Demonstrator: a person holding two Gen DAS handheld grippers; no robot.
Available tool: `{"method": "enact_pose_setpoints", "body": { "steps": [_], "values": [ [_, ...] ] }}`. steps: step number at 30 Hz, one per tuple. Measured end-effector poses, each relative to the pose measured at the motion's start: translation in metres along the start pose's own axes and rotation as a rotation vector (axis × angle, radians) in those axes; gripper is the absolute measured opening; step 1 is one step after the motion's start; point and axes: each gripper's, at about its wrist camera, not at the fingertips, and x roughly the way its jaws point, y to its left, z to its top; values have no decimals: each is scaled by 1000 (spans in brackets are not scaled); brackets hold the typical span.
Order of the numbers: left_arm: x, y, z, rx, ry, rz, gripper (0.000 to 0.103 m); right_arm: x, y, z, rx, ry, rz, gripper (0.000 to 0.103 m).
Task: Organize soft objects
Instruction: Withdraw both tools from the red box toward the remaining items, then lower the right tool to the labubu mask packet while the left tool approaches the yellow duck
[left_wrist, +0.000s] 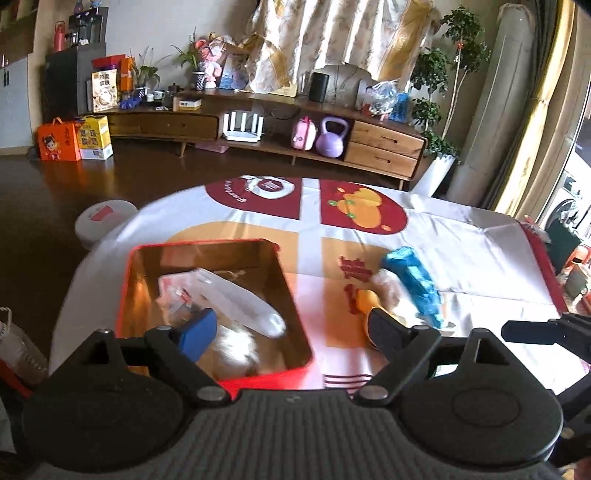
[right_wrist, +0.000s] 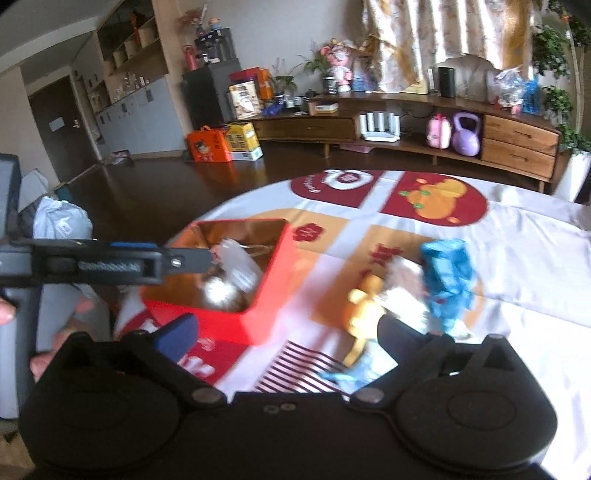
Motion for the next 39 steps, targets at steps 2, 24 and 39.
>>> {"method": "enact_pose_setpoints", "body": {
  "steps": [2,24,39],
  "values": [
    [1,-9,-5,4,-4,-14,90,-6,-9,-9,-2,-1,-21,103],
    [94,-79,-10,75,141,-34,90,23,-68,-68,-26,96,-52,100],
    [162,-95,-11,150,219,-18,90,77,-68,-70,-102,153,-47,82]
  ]
}}
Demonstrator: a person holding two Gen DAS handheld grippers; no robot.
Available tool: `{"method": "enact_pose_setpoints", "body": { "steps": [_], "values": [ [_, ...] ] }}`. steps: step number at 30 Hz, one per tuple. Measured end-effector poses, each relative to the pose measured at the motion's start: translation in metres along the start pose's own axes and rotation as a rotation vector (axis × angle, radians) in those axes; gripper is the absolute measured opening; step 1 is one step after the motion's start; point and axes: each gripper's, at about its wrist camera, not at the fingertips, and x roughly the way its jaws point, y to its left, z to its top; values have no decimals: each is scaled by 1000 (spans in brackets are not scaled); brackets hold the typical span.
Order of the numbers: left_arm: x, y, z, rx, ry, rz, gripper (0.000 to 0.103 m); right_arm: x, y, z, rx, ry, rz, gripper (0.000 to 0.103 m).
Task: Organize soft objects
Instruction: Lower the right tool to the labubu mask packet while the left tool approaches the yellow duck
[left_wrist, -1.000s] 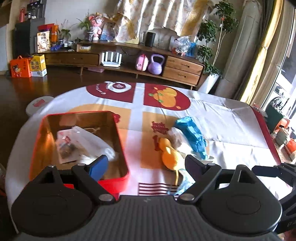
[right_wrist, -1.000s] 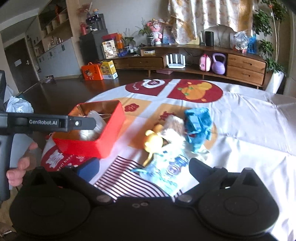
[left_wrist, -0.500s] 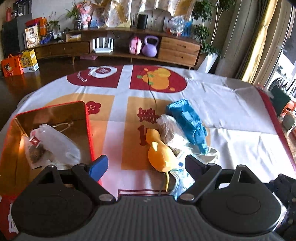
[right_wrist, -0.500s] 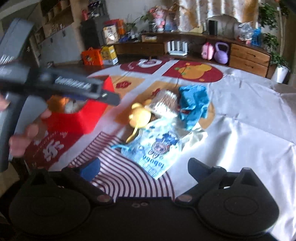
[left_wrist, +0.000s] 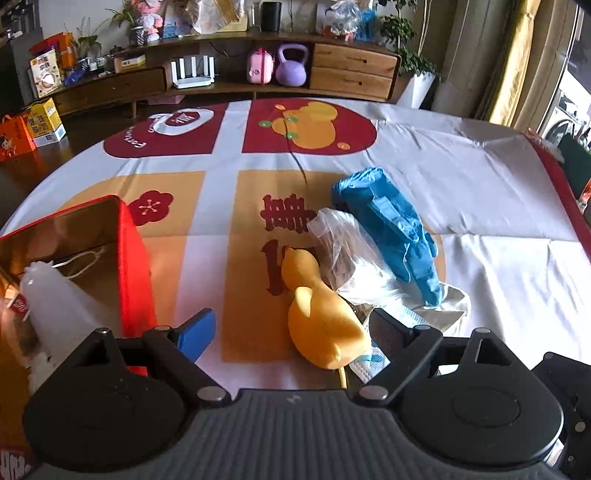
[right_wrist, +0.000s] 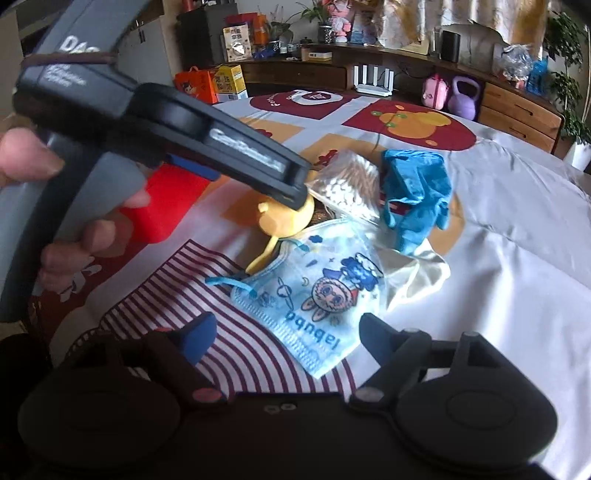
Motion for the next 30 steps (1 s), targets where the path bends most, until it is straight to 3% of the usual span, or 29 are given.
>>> {"method": "enact_pose_setpoints", "body": {
  "steps": [9,13,18,22,26,30],
  "values": [
    [16,-5,-1,30,16,-29,90,15,5,5,-41,1,-15,73],
    [19,-5,-1,32,26,-60,72,19,7,2,-56,2,-45,62],
    [17,-3,-2,20,23,-97,58,18,6,1,-70,-3,-63,50],
    [13,-5,-2,29,13,-113,45,15,9,0,-85,-6,-57,30],
    [6,-4,-2,38,-6,-109,38,12,10,1,-76,-2,-66,14],
    [2,1,-3,34,-11,-100,33,4,4,2,-29,-17,-56,6]
  ]
}}
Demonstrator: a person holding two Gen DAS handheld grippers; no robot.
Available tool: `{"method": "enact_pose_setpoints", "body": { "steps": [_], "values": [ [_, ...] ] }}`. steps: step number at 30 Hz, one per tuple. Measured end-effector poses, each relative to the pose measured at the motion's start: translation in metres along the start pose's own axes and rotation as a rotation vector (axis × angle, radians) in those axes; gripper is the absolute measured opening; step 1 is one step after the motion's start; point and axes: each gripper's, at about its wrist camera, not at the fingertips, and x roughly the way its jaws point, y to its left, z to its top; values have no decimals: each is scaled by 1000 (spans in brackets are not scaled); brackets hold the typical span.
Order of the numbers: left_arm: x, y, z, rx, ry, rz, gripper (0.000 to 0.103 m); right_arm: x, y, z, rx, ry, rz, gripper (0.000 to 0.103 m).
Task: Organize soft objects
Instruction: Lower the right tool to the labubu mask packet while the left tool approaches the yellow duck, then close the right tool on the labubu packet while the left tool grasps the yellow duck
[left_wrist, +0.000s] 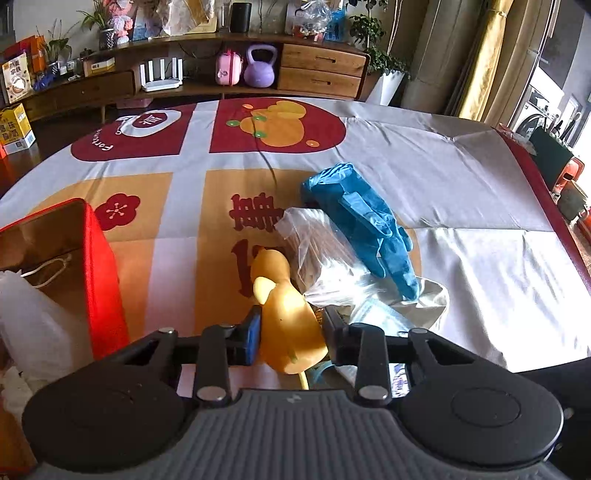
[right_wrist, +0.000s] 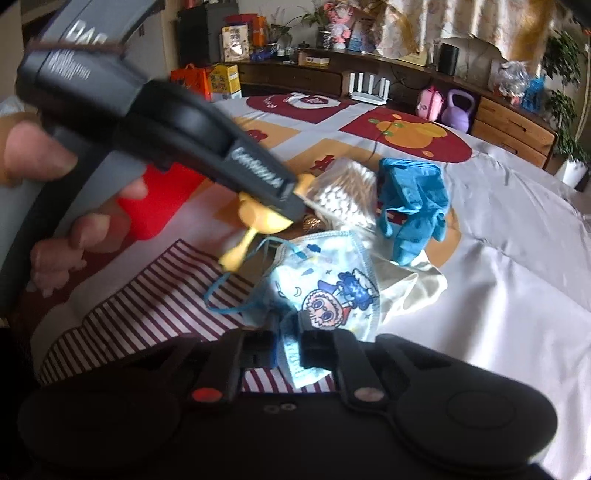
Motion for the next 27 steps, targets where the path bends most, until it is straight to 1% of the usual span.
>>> {"method": "enact_pose_setpoints", "body": {
  "steps": [3,5,6,13,17,27],
  "values": [
    [-6,3,-2,-3,-6,2,30,-9,-5,0,36,-17,0,5],
    [-12,4,-3,-7,-13,-3,29,-15,-9,1,74,-23,18,5],
    [-15,5,-4,-10,-15,-7,26,-19,-10,2,92,-27,24,5],
    [-41,17,-12,-42,-39,0,24,-46,-17,7,182,-63,51,5],
    [-60,23,-14,-56,-64,-4,24,-59,-14,13,199,-78,60,5],
    [-116,35,-20,-59,-117,3,24,-85,8,35,182,-114,76,5]
  ]
}}
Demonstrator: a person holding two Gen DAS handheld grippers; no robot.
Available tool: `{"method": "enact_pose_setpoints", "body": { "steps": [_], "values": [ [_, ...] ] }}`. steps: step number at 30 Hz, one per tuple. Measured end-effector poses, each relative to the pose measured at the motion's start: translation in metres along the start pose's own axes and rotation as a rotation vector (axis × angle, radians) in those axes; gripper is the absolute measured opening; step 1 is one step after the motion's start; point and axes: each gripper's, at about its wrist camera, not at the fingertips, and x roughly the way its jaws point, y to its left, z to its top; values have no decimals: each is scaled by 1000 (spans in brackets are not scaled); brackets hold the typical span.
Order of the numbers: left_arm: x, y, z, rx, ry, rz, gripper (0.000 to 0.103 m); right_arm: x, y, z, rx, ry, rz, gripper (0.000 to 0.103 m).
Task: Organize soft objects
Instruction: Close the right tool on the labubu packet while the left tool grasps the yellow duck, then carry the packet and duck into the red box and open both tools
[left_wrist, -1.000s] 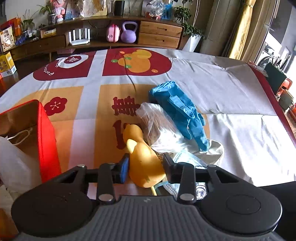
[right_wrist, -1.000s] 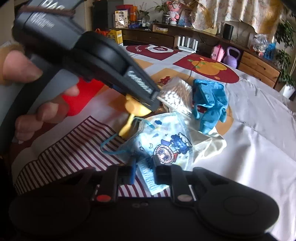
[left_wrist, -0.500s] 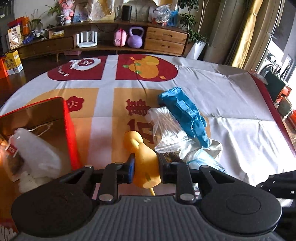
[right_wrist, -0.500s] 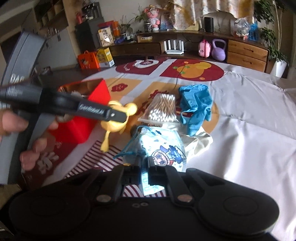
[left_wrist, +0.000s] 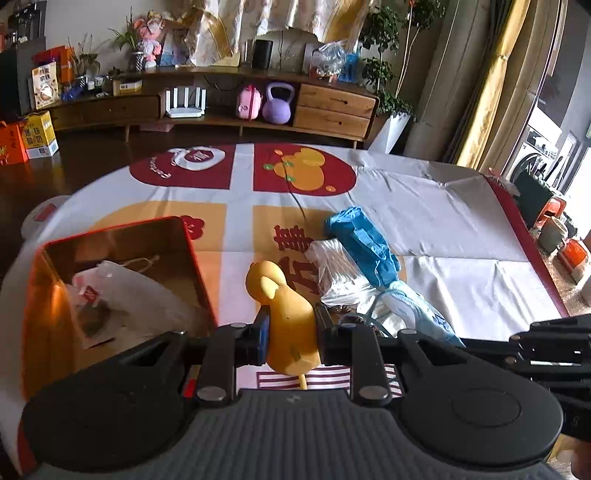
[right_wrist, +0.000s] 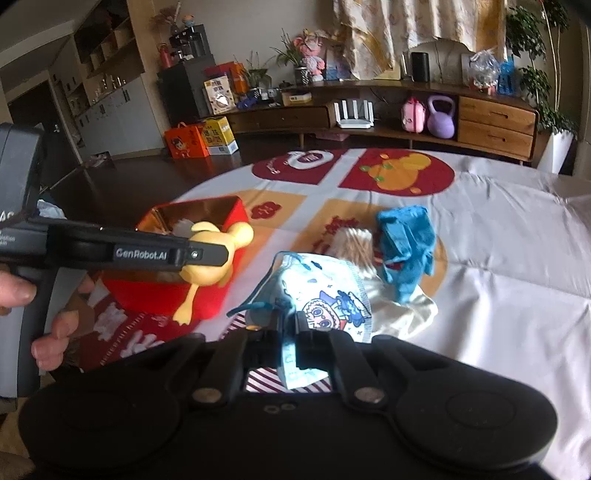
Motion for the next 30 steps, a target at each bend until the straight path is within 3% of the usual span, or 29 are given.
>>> {"method": "enact_pose_setpoints", "body": {
  "steps": [15,30],
  "values": [
    [-58,43,0,-34,-59,41,24,2,71,35,-120,-29,68,5],
    [-71,103,-9,-87,-53,114,24,51,129,68,-210,3,141,5]
  ]
}}
